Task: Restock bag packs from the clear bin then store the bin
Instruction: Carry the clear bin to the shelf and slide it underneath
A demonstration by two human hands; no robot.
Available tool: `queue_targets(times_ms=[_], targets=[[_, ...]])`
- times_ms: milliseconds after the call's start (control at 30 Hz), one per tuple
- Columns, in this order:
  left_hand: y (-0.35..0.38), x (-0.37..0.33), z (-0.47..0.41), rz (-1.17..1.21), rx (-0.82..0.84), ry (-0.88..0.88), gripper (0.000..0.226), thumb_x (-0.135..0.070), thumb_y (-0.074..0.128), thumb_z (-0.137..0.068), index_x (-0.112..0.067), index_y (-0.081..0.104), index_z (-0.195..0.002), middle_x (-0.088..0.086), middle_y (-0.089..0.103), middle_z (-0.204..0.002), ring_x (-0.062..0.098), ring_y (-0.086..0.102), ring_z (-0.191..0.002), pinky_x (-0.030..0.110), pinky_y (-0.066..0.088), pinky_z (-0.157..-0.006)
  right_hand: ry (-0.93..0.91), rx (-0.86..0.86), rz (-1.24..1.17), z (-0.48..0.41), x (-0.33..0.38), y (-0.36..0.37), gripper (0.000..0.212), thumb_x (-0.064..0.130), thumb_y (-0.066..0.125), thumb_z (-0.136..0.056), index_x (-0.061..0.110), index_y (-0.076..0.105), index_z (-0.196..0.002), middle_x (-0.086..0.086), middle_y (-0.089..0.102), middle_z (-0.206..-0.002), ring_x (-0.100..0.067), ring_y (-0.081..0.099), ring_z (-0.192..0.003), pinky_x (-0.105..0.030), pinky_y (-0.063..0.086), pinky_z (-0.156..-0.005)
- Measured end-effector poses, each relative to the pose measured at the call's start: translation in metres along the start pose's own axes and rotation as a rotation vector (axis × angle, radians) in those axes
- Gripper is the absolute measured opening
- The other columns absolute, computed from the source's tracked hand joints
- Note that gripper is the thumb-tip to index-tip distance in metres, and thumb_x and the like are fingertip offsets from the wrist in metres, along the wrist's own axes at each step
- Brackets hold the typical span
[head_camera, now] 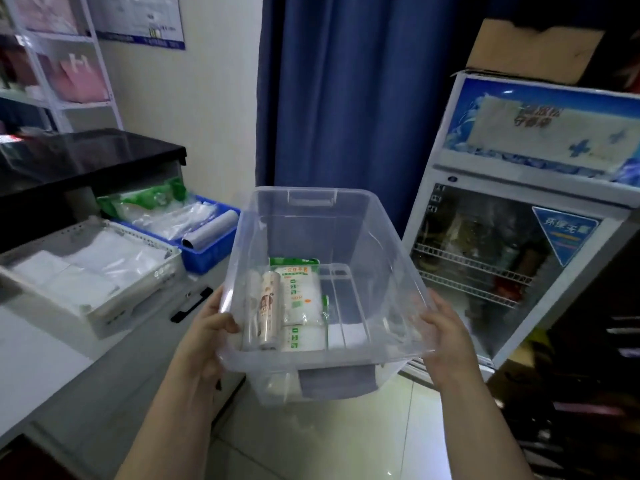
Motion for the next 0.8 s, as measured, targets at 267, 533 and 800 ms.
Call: queue_targets(times_ms=[267,533,800], targets=[[0.003,-0.031,-0.183,-0.041,0.002,0.005,0.088,0.006,0.046,-0.047,-0.030,0.059,-0.126,0.010,0.066,-0.116,0.031,0.067,-0.096,0.041,0.056,-0.061,-0.031,0.027,-0.029,-0.162,0.002,0.040,0.071,-0.021,0.037,-0.081,0.025,0.051,-0.133,-0.001,0.055,-0.136,-0.020,0.059,-0.117,-0.047,0.045,-0.101],[0.021,-0.041,-0.351,-0.021,-0.108,0.105,0.078,0.000,0.054,-0.042,-0.027,0.065,-0.115,0.005,0.070,-0.102,0.024,0.068,-0.086,0.033,0.056,-0.055,-0.023,0.194,-0.004,-0.378,0.030,0.086,0.061,-0.011,0.052,-0.085,0.024,0.049,-0.134,0.010,0.063,-0.124,-0.015,0.064,-0.108,-0.031,0.056,-0.084],[0.030,-0.090,-0.491,-0.054,-0.278,0.207,0.080,0.010,0.040,-0.055,-0.029,0.062,-0.121,-0.001,0.074,-0.101,0.023,0.070,-0.091,0.041,0.059,-0.066,0.017,0.474,0.104,-0.582,0.071,0.183,0.055,0.000,0.054,-0.089,0.035,0.049,-0.130,0.019,0.064,-0.120,-0.013,0.062,-0.112,-0.026,0.052,-0.086]])
Point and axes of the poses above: each hand's wrist, its own z-axis away from the middle knuckle, its own y-axis out of the palm, x = y × z, the point moved 2 cm from there along -z, towards the middle knuckle
